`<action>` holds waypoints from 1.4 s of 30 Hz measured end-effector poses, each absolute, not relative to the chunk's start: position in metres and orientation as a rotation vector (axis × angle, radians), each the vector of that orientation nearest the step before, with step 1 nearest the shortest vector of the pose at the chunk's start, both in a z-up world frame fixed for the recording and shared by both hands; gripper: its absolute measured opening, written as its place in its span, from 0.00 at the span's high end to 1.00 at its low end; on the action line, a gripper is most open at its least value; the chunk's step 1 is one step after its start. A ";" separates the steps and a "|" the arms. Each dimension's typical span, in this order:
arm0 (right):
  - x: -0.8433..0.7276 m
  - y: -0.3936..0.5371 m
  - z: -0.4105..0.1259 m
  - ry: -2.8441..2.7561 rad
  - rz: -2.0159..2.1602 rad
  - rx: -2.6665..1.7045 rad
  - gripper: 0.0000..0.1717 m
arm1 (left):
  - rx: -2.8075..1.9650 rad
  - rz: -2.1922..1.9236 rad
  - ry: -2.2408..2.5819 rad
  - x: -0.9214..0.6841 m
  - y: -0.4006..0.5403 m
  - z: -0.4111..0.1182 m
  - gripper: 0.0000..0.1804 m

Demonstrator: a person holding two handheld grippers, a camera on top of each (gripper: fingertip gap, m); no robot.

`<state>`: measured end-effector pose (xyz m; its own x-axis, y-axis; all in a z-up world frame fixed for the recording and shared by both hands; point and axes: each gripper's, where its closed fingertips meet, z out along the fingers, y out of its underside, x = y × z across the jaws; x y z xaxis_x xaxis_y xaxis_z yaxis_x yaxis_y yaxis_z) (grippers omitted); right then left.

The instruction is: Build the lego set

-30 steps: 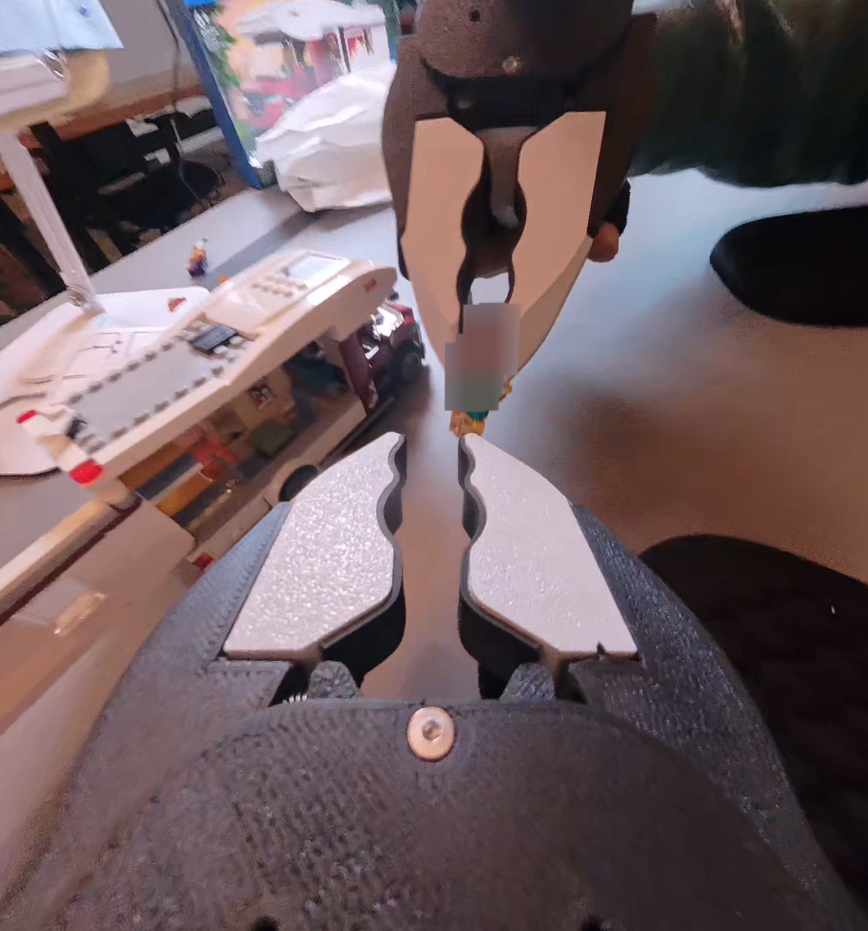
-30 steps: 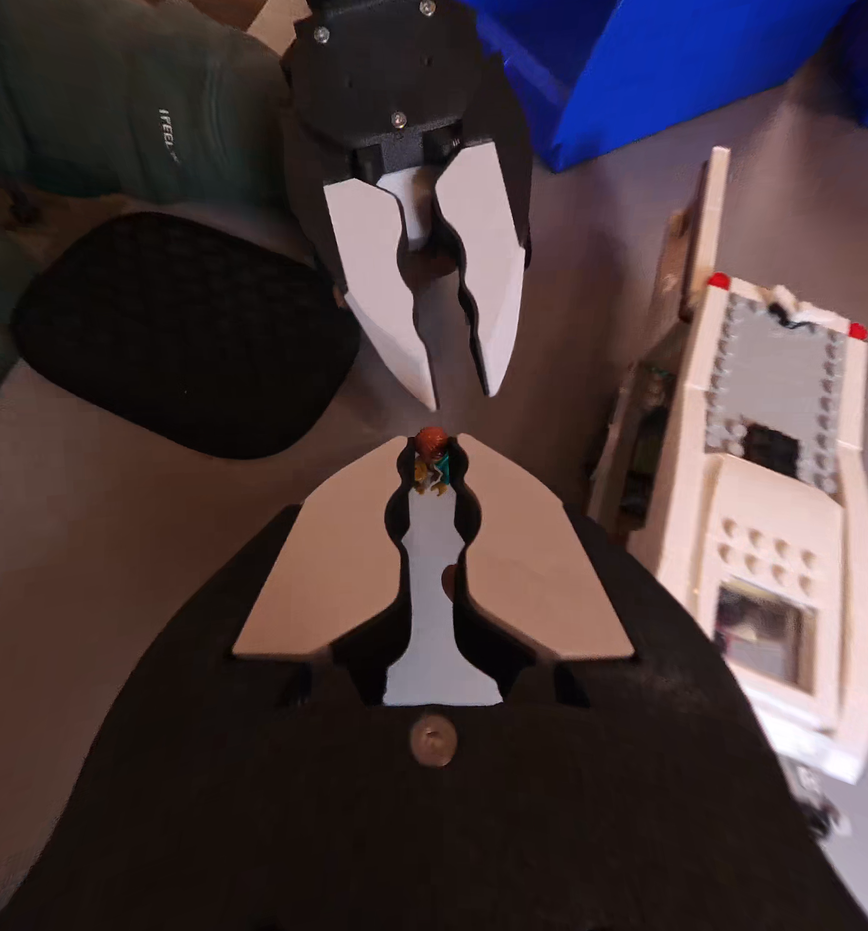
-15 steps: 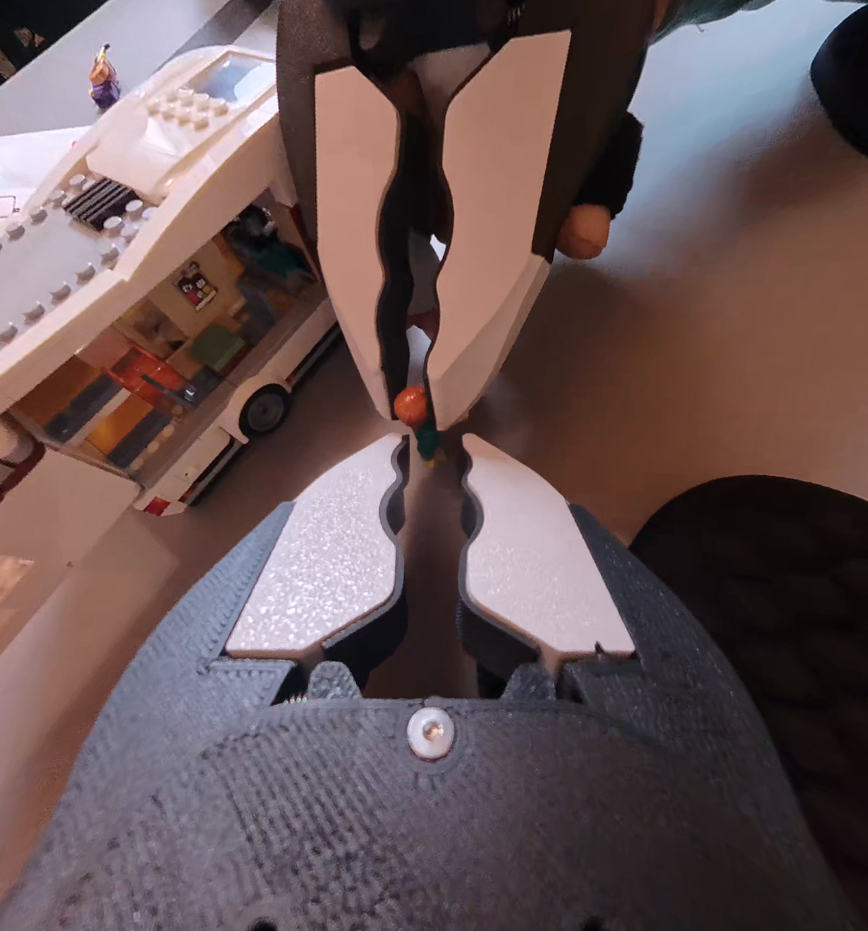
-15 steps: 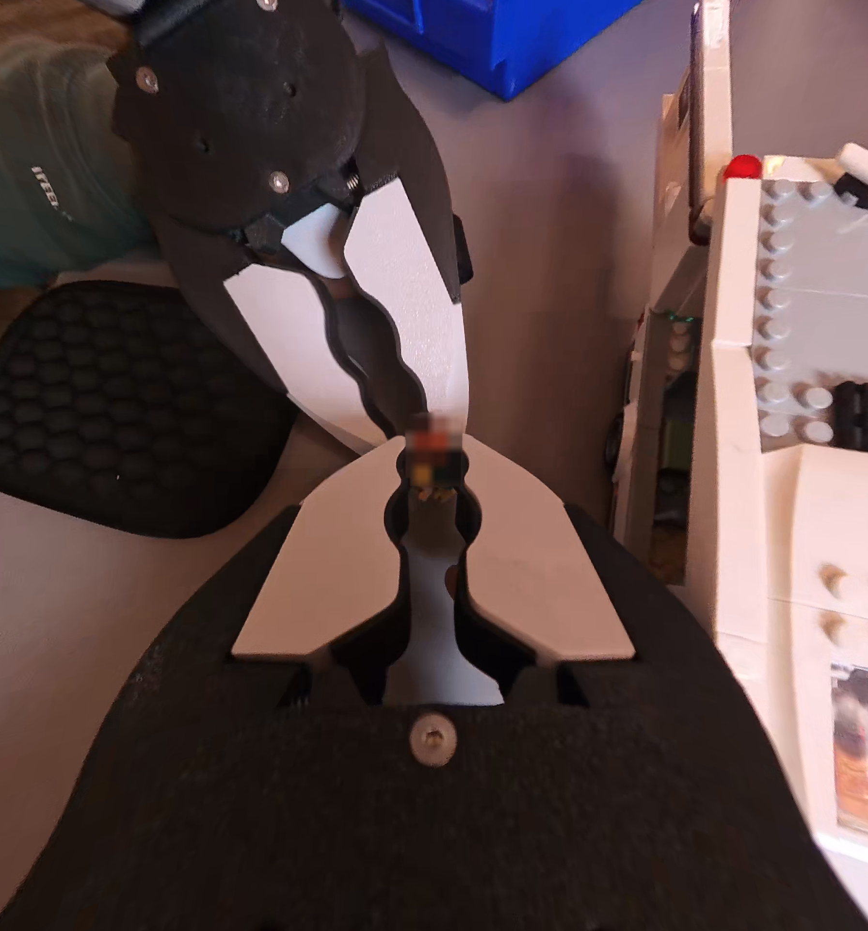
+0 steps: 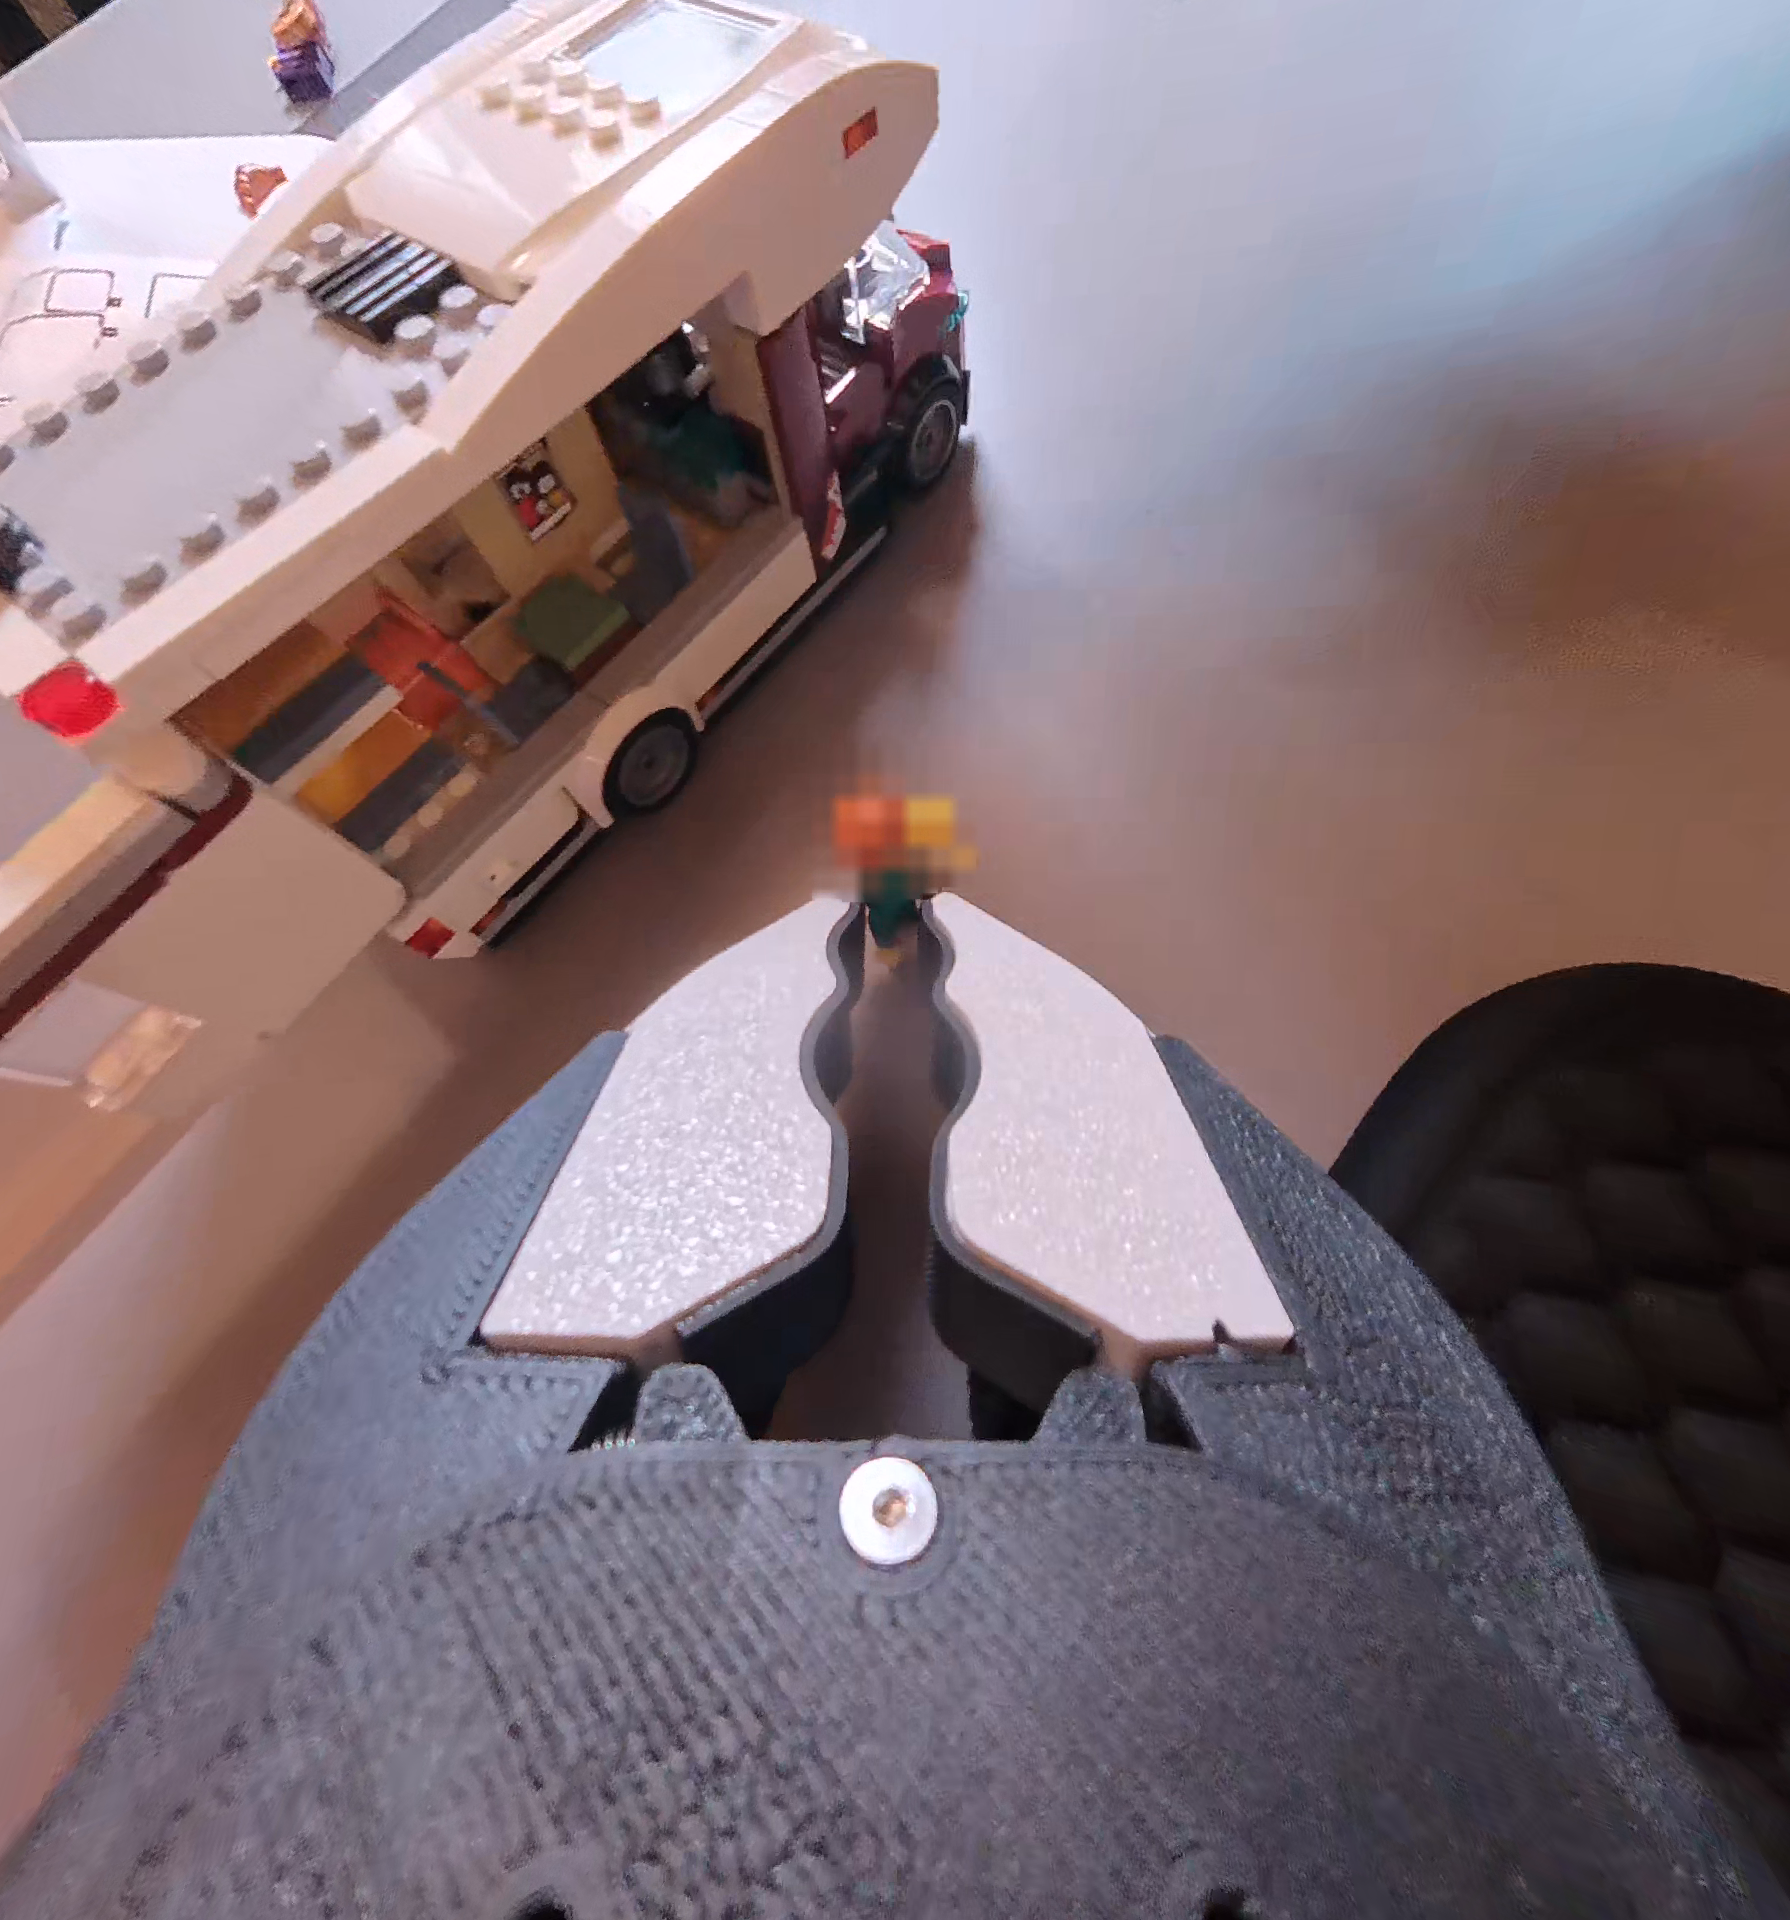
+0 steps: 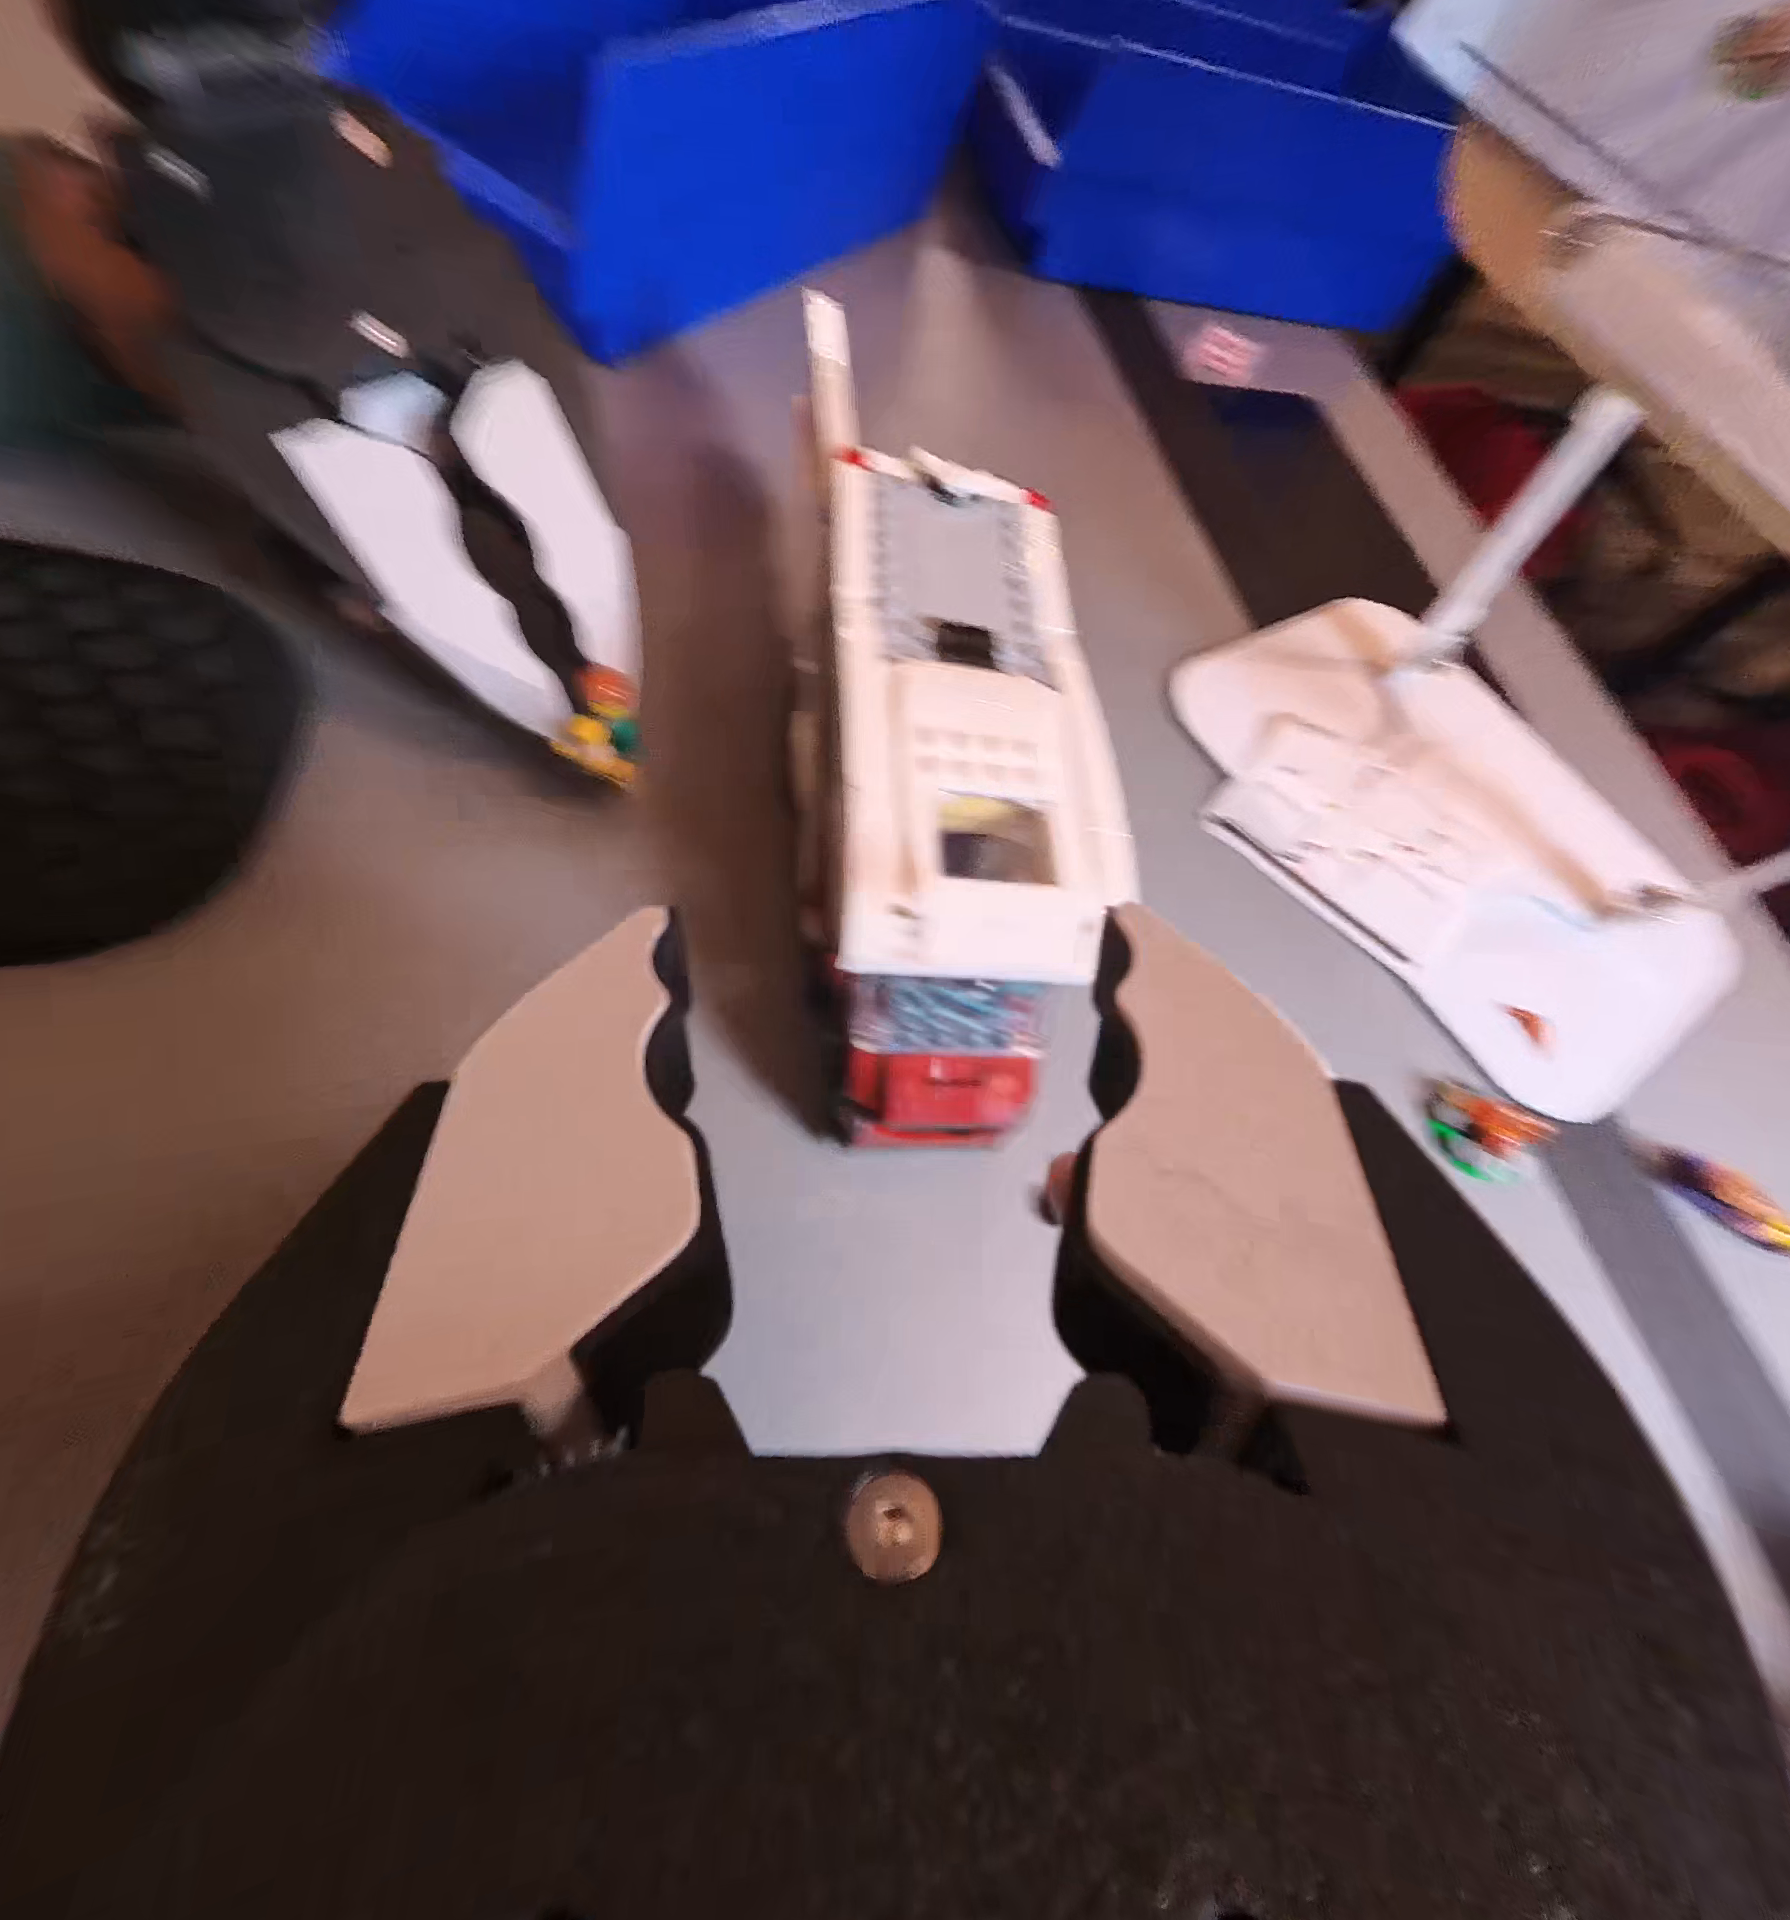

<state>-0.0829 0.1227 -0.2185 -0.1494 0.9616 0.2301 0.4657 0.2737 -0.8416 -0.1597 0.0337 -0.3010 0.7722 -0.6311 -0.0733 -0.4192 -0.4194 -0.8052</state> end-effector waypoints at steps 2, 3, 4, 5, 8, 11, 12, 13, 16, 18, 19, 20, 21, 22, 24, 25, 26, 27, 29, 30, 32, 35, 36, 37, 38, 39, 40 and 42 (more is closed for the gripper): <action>-0.089 0.140 -0.231 -1.742 0.705 -1.343 0.47 | -2.074 -0.310 0.772 -0.162 0.035 -0.300 0.95; -0.096 0.142 -0.239 -1.749 0.717 -1.374 0.46 | -2.076 -0.315 0.769 -0.162 0.035 -0.301 0.95; -0.103 0.142 -0.248 -1.765 0.735 -1.392 0.45 | -2.077 -0.321 0.768 -0.162 0.035 -0.302 0.95; -0.109 0.141 -0.256 -1.790 0.743 -1.401 0.45 | -2.074 -0.326 0.766 -0.161 0.035 -0.302 0.95; -0.121 0.145 -0.267 -1.837 0.717 -1.374 0.53 | -2.076 -0.335 0.756 -0.162 0.035 -0.302 0.95; -0.122 0.147 -0.267 -1.866 0.729 -1.373 0.53 | -2.076 -0.332 0.754 -0.162 0.035 -0.302 0.95; -0.121 0.148 -0.267 -1.878 0.715 -1.355 0.53 | -2.076 -0.331 0.755 -0.162 0.035 -0.302 0.95; -0.120 0.150 -0.267 -1.889 0.712 -1.350 0.53 | -2.077 -0.333 0.755 -0.162 0.035 -0.302 0.95; -0.117 0.154 -0.265 -1.911 0.733 -1.350 0.53 | -2.077 -0.329 0.753 -0.162 0.035 -0.302 0.95; -0.115 0.156 -0.262 -1.913 0.745 -1.354 0.54 | -2.076 -0.317 0.750 -0.162 0.036 -0.302 0.95; -0.114 0.157 -0.262 -1.914 0.742 -1.354 0.54 | -2.075 -0.315 0.751 -0.162 0.036 -0.302 0.95; -0.112 0.157 -0.263 -1.919 0.732 -1.352 0.54 | -2.075 -0.315 0.752 -0.162 0.035 -0.302 0.95; -0.111 0.157 -0.265 -1.924 0.717 -1.347 0.54 | -2.076 -0.316 0.751 -0.162 0.035 -0.302 0.95; -0.110 0.158 -0.267 -1.919 0.710 -1.345 0.53 | -2.076 -0.316 0.750 -0.162 0.035 -0.302 0.95; -0.111 0.157 -0.267 -1.884 0.739 -1.354 0.54 | -2.077 -0.319 0.751 -0.162 0.035 -0.302 0.95; -0.111 0.157 -0.267 -1.873 0.746 -1.362 0.54 | -2.077 -0.318 0.751 -0.162 0.036 -0.302 0.95; -0.110 0.157 -0.267 -1.868 0.742 -1.369 0.54 | -2.076 -0.317 0.751 -0.162 0.035 -0.302 0.95; -0.110 0.157 -0.266 -1.866 0.740 -1.378 0.54 | -2.076 -0.315 0.752 -0.162 0.035 -0.302 0.95; -0.110 0.156 -0.263 -1.850 0.757 -1.392 0.54 | -2.080 -0.311 0.757 -0.162 0.035 -0.303 0.95; -0.110 0.157 -0.260 -1.839 0.766 -1.391 0.55 | -2.083 -0.305 0.759 -0.162 0.035 -0.303 0.94; -0.109 0.157 -0.256 -1.838 0.768 -1.385 0.55 | -2.083 -0.297 0.764 -0.162 0.035 -0.304 0.93; -0.108 0.155 -0.251 -1.846 0.761 -1.377 0.55 | -2.082 -0.295 0.766 -0.162 0.035 -0.304 0.91; -0.108 0.153 -0.250 -1.846 0.768 -1.374 0.55 | -2.082 -0.293 0.766 -0.163 0.035 -0.304 0.91; -0.108 0.153 -0.249 -1.846 0.767 -1.374 0.55 | -2.081 -0.294 0.768 -0.163 0.034 -0.304 0.90; -0.107 0.152 -0.248 -1.848 0.759 -1.373 0.55 | -2.079 -0.295 0.769 -0.163 0.033 -0.303 0.89; -0.106 0.152 -0.249 -1.847 0.752 -1.371 0.55 | -2.074 -0.297 0.770 -0.164 0.032 -0.301 0.88; -0.105 0.152 -0.249 -1.846 0.747 -1.372 0.55 | -2.067 -0.298 0.767 -0.165 0.032 -0.299 0.87; -0.102 0.154 -0.253 -1.847 0.721 -1.378 0.55 | -2.051 -0.309 0.756 -0.167 0.031 -0.293 0.85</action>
